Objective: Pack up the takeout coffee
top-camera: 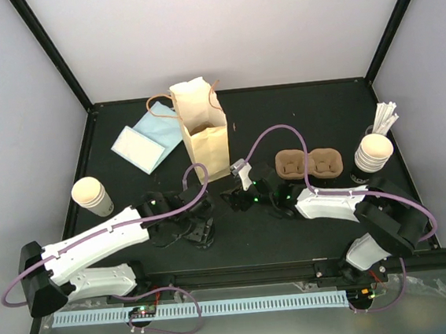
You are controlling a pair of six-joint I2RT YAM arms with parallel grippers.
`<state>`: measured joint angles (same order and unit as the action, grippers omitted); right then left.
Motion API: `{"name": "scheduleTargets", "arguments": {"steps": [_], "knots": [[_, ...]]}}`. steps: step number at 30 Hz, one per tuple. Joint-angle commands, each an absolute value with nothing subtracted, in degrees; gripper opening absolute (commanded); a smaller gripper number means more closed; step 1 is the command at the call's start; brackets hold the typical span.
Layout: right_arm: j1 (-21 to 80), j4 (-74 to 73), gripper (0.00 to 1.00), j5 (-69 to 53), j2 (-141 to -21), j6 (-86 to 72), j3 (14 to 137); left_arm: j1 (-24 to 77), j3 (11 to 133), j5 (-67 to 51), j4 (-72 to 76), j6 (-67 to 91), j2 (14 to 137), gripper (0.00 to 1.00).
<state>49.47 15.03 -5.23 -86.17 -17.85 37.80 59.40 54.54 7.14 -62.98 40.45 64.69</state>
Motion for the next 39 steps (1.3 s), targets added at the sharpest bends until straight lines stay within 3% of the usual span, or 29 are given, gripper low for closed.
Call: {"name": "scheduleTargets", "arguments": {"steps": [1,39], "knots": [[49.47,16.27,0.75,-5.59,-85.43,-16.81,39.2,59.93,56.65,5.76,-61.87,39.46,65.6,0.72],[49.43,15.91,0.76,-6.16,-85.69,-16.56,39.46,59.94,56.16,8.99,-64.44,39.2,66.52,0.72]]}}
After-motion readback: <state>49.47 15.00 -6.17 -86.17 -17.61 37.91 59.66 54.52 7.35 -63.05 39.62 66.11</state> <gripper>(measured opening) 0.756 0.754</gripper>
